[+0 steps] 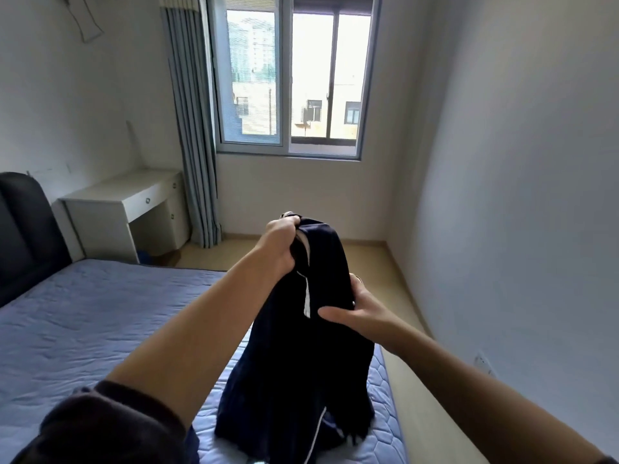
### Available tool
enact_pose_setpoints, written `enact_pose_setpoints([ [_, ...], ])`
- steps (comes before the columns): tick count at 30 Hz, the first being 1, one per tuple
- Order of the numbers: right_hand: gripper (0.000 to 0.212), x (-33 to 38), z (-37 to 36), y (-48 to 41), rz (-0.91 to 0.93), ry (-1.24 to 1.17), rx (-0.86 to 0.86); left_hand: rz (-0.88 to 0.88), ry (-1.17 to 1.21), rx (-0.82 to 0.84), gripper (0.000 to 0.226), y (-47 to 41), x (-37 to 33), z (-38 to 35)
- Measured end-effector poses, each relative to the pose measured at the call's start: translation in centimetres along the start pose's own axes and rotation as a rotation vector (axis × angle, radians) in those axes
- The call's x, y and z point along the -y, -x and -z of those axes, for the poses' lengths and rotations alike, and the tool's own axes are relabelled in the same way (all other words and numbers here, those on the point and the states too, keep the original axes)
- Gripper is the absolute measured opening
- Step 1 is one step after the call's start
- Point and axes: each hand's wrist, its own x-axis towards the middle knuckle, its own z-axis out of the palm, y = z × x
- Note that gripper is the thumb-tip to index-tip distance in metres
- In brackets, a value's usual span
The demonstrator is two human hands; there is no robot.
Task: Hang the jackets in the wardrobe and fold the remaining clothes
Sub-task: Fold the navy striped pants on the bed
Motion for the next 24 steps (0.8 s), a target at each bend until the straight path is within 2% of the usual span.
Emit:
enact_pose_setpoints([
  [5,0.032,-0.6,0.2,-0.8,0.000,0.233,-0.164,-0.061,-0.001,-0.020,0.024,-0.4,0.2,0.5],
  [8,0.023,0.1,0.8,-1.0,0.026,0.150,-0.223,-0.062,0.006,0.074,0.006,0.2,1.0,2.0],
  [10,0.023,0.7,1.1,-1.4,0.034,0.072,-0.271,-0.049,-0.150,0.174,0.012,0.9,2.2,3.1],
  [13,0.027,1.6,0.9,-1.8,0.008,-0.005,-0.224,-0.048,-0.351,0.318,0.023,2.4,4.3,4.3],
  [20,0.027,0.4,-0.4,-1.0,-0.061,-0.035,-0.058,-0.096,-0.465,0.460,0.047,4.1,7.2,6.9],
  [22,0.026,-0.5,-0.7,-0.5,-0.078,-0.050,-0.054,-0.162,-0.567,0.434,0.043,4.2,8.1,7.2],
  [24,0.026,-1.4,-1.1,-0.2,-0.123,-0.057,-0.035,-0.216,-0.641,0.307,0.031,4.1,8.8,7.3],
])
